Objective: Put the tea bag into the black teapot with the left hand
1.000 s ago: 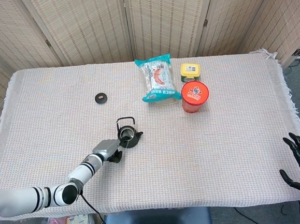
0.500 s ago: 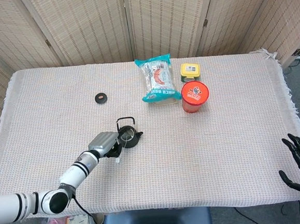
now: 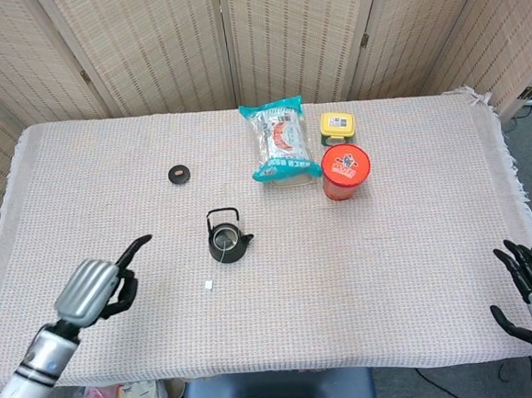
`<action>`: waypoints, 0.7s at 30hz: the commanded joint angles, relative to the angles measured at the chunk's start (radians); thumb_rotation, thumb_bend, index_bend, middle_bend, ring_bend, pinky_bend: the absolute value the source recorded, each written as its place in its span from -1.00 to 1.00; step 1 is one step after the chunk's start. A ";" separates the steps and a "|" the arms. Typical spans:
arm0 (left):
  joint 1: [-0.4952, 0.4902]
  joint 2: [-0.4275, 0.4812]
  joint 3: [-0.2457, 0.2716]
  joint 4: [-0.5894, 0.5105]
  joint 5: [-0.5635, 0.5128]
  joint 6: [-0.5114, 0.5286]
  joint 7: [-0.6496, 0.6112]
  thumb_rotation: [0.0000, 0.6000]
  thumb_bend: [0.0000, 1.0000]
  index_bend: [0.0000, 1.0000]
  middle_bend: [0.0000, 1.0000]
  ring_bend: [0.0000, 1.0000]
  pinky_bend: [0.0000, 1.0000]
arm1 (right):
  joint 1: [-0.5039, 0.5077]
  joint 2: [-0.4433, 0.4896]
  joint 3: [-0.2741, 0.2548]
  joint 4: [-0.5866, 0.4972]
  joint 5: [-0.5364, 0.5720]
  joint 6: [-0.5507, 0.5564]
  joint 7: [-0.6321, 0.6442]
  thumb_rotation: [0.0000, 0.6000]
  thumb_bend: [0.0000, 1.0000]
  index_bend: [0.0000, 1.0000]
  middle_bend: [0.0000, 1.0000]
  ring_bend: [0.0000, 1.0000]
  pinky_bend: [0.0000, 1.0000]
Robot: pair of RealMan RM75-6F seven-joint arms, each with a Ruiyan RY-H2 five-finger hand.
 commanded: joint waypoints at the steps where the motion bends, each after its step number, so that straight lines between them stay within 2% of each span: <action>1: 0.388 -0.081 0.131 0.282 0.232 0.373 0.035 1.00 -0.08 -1.00 -0.61 -0.47 0.28 | 0.008 -0.011 0.001 -0.014 0.002 -0.018 -0.039 1.00 -0.46 -1.00 -1.00 -1.00 -1.00; 4: 0.470 -0.197 0.080 0.380 0.175 0.444 0.169 1.00 -0.13 -1.00 -0.95 -0.84 -0.04 | 0.013 -0.020 0.003 -0.022 0.012 -0.034 -0.071 1.00 -0.46 -1.00 -1.00 -1.00 -1.00; 7: 0.508 -0.252 0.066 0.432 0.157 0.454 0.193 1.00 -0.22 -1.00 -1.00 -0.99 -0.19 | 0.022 -0.026 0.007 -0.033 0.029 -0.059 -0.097 1.00 -0.46 -1.00 -1.00 -1.00 -1.00; 13: 0.509 -0.251 0.033 0.481 0.081 0.361 0.091 1.00 -0.52 -1.00 -1.00 -1.00 -0.30 | 0.033 -0.034 0.008 -0.041 0.039 -0.084 -0.135 1.00 -0.46 -1.00 -1.00 -1.00 -1.00; 21: 0.521 -0.243 -0.002 0.479 0.076 0.351 0.075 1.00 -0.58 -1.00 -1.00 -1.00 -0.31 | 0.027 -0.040 0.006 -0.044 0.039 -0.074 -0.149 1.00 -0.46 -1.00 -1.00 -1.00 -1.00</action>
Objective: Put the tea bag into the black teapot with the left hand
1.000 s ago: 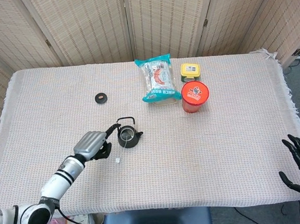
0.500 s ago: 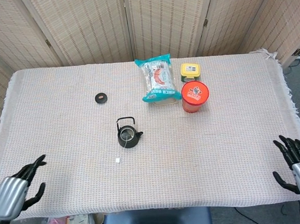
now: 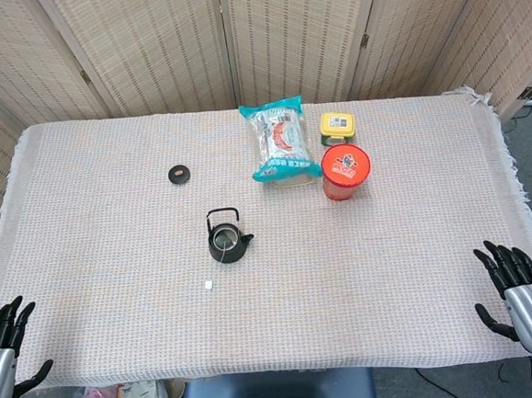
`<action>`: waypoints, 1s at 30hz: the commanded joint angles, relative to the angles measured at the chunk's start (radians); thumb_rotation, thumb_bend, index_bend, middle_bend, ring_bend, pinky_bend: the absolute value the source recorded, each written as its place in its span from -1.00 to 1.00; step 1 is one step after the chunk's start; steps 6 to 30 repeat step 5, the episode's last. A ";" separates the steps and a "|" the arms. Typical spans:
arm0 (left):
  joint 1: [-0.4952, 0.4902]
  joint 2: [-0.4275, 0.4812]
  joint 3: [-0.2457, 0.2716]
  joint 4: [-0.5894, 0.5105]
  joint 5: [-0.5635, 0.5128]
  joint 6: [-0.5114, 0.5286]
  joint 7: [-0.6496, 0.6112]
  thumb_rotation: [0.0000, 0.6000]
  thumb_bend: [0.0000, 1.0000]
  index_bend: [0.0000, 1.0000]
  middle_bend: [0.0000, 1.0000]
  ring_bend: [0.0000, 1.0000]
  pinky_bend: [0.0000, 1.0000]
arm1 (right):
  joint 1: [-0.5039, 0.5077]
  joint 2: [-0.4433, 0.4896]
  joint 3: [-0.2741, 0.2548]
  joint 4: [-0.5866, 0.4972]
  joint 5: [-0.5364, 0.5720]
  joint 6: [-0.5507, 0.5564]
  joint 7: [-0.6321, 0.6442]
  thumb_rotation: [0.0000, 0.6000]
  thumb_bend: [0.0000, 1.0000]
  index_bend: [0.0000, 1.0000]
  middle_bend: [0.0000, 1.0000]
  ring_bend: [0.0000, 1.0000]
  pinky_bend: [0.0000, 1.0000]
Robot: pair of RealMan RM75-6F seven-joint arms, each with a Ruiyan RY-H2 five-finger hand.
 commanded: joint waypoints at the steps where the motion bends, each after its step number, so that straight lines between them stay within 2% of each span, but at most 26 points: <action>1: 0.011 -0.001 -0.014 0.000 -0.002 0.006 0.011 1.00 -0.58 -1.00 -1.00 -1.00 -0.31 | -0.001 -0.002 0.000 0.000 0.001 0.001 -0.003 1.00 -0.46 -1.00 -1.00 -1.00 -1.00; 30: 0.018 0.000 -0.017 0.000 0.014 0.004 0.013 1.00 -0.58 -1.00 -1.00 -1.00 -0.32 | 0.002 -0.005 0.002 0.000 0.009 -0.007 -0.011 1.00 -0.46 -1.00 -1.00 -1.00 -1.00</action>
